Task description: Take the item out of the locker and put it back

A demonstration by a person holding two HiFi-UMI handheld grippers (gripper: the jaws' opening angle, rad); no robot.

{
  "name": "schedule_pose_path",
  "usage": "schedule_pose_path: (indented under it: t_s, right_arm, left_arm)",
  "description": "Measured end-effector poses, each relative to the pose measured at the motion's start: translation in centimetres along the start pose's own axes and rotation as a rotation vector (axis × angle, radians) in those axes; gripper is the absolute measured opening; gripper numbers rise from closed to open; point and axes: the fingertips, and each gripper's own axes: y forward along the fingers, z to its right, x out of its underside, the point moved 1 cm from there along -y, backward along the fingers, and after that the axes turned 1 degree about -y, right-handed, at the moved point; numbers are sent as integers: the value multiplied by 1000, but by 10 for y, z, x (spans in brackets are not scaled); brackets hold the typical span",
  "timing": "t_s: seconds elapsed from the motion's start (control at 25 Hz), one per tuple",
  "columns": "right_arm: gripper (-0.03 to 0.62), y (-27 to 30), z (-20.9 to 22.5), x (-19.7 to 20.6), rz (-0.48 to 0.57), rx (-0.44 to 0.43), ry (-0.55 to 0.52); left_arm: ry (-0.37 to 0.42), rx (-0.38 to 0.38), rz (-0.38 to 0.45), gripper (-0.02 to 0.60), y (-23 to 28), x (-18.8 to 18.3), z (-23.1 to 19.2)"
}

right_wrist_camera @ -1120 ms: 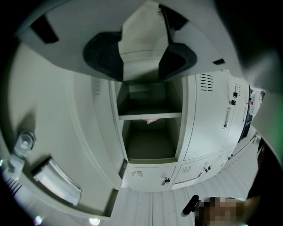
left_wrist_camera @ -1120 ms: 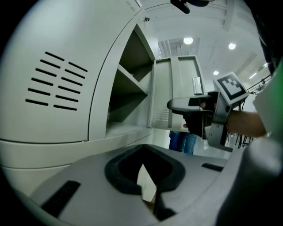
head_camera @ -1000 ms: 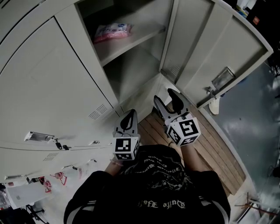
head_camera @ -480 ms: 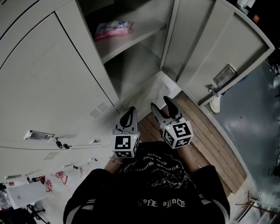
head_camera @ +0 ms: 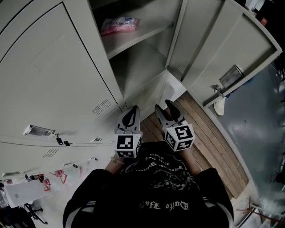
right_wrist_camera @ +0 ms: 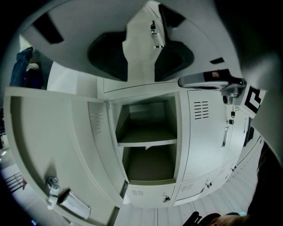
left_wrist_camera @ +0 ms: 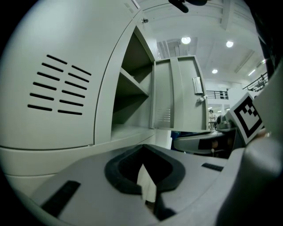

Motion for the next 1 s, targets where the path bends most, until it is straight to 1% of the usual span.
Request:
schedule_pose_path:
  t_s: [0.16,0.28,0.44,0.6,1.0]
  right_arm:
    - [136,-3,-3,-3,15,0,-4]
    - [75,-6,-3,-3,16,7,-3]
    - [28,-11,-2,-2,12,14,-9]
    - [6,-14,-2,-4,22,23,-20]
    - [5,-12,-5,-5,29,31,-31]
  left_arm:
    - [0,3,0,6,-1,0,3]
    - [2,13,0,6,0,1,7]
    - [-1,26,5,6,1,2,14]
    - [-3,33,4,6,2,2,17]
    - [3,28,7,6,3,1,14]
